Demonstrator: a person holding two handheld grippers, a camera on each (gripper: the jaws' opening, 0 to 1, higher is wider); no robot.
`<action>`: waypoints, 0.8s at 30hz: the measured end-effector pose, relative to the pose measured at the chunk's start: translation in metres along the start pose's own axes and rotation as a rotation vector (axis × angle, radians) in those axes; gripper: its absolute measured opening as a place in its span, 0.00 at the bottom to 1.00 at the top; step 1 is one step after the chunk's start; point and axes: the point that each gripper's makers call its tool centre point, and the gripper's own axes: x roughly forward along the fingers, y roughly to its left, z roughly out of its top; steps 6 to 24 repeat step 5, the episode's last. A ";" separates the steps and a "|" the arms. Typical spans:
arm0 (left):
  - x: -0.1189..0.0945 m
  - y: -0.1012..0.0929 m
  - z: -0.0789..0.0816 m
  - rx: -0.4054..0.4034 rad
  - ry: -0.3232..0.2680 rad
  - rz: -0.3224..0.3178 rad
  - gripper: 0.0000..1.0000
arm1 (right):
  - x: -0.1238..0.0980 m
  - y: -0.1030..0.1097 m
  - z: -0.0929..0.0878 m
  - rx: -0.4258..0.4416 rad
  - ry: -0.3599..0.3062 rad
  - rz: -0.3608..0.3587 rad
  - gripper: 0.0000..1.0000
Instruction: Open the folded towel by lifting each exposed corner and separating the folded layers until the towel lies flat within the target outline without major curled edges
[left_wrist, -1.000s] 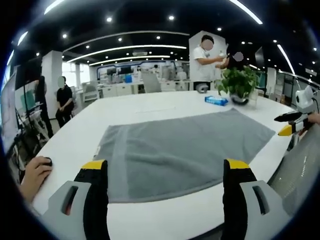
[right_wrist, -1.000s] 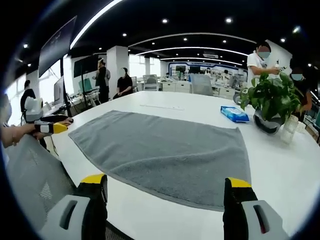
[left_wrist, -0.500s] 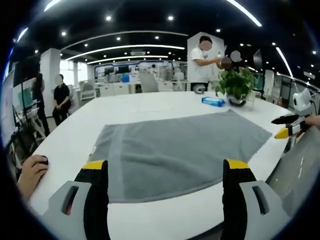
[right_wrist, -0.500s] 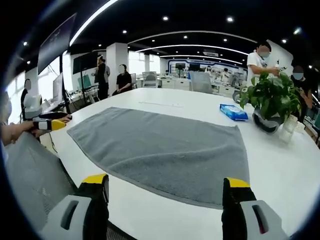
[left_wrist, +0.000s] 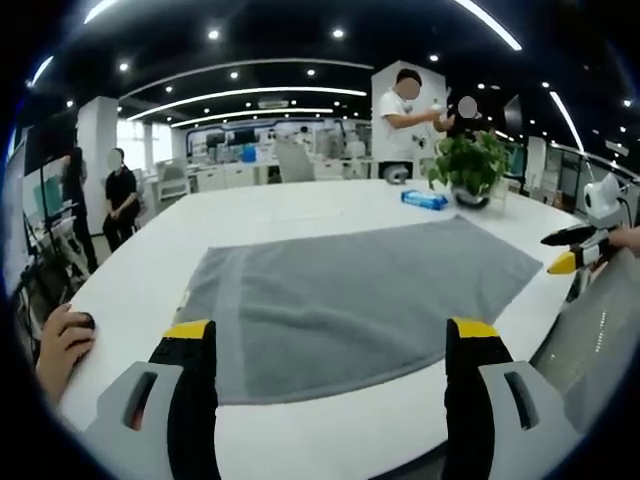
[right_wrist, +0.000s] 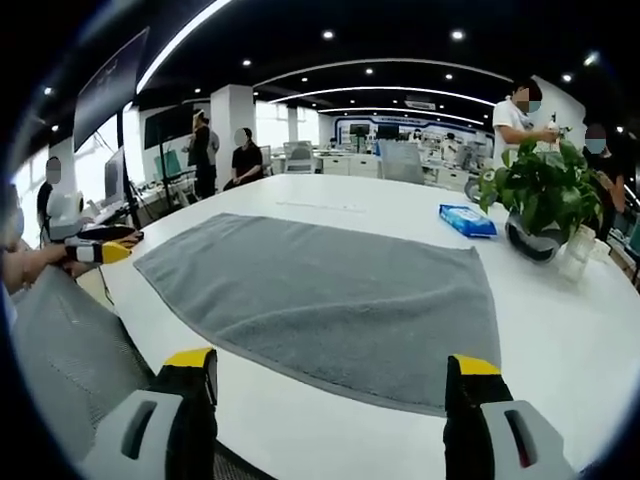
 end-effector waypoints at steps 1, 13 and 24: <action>0.000 0.000 0.001 -0.002 -0.003 0.000 0.95 | 0.000 0.000 0.000 -0.002 0.000 -0.001 0.95; 0.000 0.001 0.000 -0.003 0.003 0.004 0.95 | 0.000 -0.001 0.000 0.003 0.001 -0.003 0.95; 0.000 0.001 0.000 -0.003 0.003 0.004 0.95 | 0.000 -0.001 0.000 0.003 0.001 -0.003 0.95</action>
